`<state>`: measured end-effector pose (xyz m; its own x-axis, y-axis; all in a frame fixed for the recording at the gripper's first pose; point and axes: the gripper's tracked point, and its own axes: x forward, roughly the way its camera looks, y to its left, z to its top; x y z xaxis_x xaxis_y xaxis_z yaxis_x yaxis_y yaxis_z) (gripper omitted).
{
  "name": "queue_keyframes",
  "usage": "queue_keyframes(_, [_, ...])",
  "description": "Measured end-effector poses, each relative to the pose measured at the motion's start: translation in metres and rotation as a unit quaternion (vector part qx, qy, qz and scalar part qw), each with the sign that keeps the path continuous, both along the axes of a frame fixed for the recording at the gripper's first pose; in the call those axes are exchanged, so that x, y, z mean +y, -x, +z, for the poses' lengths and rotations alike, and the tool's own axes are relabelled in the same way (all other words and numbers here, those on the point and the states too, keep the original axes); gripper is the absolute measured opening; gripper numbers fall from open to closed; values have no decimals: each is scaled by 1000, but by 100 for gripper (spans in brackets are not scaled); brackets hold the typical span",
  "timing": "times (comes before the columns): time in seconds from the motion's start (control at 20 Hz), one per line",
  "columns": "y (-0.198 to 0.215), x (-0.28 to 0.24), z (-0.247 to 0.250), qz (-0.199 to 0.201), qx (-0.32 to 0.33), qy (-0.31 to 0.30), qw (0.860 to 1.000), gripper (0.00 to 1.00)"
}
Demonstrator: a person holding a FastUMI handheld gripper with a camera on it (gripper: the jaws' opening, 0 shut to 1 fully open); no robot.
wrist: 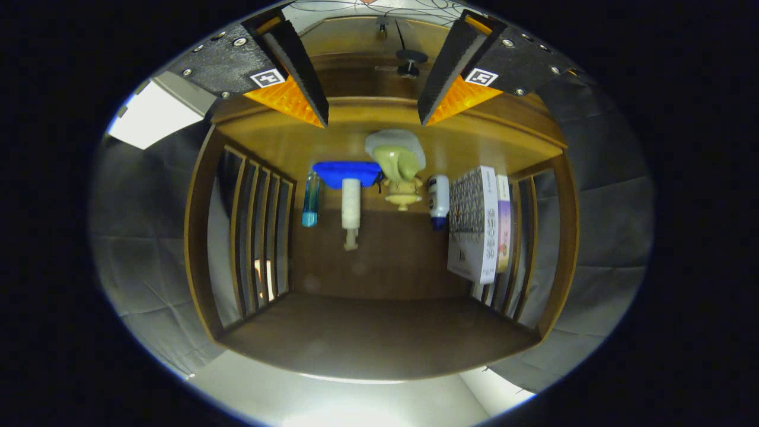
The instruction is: Pull open the drawer, take out the items inside it, and place them on the countertop above the cabinet.
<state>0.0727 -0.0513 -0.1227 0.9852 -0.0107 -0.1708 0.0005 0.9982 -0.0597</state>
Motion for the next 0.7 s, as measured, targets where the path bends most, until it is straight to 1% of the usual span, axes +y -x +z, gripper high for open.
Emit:
queue_keyframes(0.2, [15,8,49,10,-11,6,1000,94])
queue_keyframes(0.3, [26,12,78,10,-33,10,999,94])
queue_keyframes(0.45, [52,24,115,15,-67,-3,998,94])
queue_keyframes(0.55, [70,28,130,11,-82,-11,996,94])
queue_keyframes(0.7, [87,38,142,19,-93,-15,995,94])
